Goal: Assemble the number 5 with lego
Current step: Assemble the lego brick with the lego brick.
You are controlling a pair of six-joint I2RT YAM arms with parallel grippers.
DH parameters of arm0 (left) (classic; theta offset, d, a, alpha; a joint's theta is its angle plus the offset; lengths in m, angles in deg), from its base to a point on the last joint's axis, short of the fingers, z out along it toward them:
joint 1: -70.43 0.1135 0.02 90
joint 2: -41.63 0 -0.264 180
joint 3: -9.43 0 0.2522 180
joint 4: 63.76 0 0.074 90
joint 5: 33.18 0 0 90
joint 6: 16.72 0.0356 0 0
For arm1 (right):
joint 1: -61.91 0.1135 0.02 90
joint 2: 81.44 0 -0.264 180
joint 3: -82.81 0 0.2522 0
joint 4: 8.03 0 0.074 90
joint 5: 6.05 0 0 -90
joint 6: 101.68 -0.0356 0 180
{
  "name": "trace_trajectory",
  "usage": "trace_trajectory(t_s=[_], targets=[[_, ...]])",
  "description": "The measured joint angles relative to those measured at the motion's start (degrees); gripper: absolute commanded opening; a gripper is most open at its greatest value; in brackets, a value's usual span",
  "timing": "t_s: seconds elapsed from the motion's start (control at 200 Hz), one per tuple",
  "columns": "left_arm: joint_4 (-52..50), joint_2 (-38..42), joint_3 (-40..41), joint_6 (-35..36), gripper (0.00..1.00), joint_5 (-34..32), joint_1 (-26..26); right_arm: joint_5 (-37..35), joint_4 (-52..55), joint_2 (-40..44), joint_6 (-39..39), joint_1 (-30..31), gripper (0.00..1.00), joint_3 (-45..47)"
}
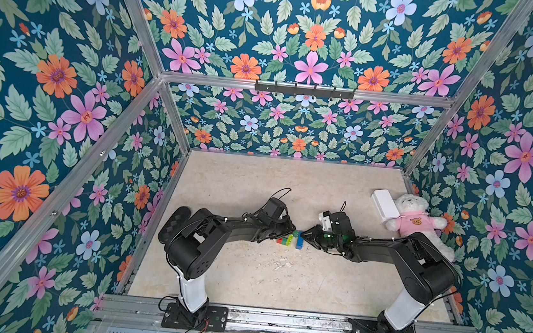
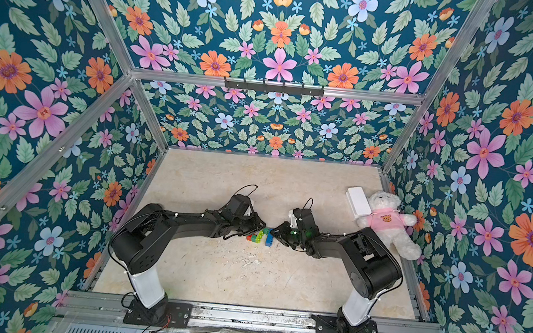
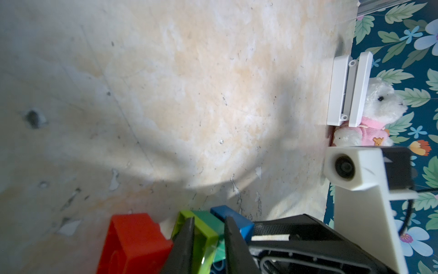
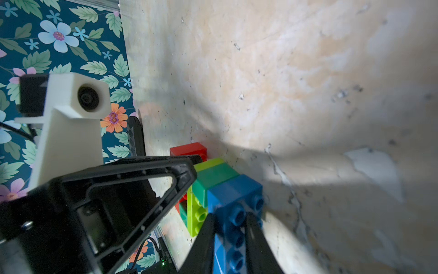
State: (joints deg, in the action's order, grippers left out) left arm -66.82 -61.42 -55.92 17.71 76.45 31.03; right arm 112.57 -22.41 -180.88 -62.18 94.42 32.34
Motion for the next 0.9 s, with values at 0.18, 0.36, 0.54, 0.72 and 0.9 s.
trace_trajectory(t_s=[0.18,0.36,0.54,0.72,0.9], targets=[[0.0,0.0,0.0,0.0,0.25,-0.2,0.0,0.5,-1.6,-0.7,-0.9,0.0,0.24,0.0],[0.2,-0.1,0.0,0.0,0.25,-0.3,0.0,0.7,-1.7,-0.8,-1.3,0.1,0.24,0.0],[0.6,-0.2,0.2,0.0,0.25,-0.5,0.0,0.7,-2.1,-0.8,-1.3,0.1,0.22,0.2],[0.6,-0.2,0.2,0.0,0.25,-0.6,0.0,0.7,-3.5,-0.7,-1.3,0.1,0.22,1.0],[1.0,-0.1,0.5,0.0,0.25,-0.5,0.0,0.9,-4.0,-0.5,-1.5,0.2,0.22,1.6]])
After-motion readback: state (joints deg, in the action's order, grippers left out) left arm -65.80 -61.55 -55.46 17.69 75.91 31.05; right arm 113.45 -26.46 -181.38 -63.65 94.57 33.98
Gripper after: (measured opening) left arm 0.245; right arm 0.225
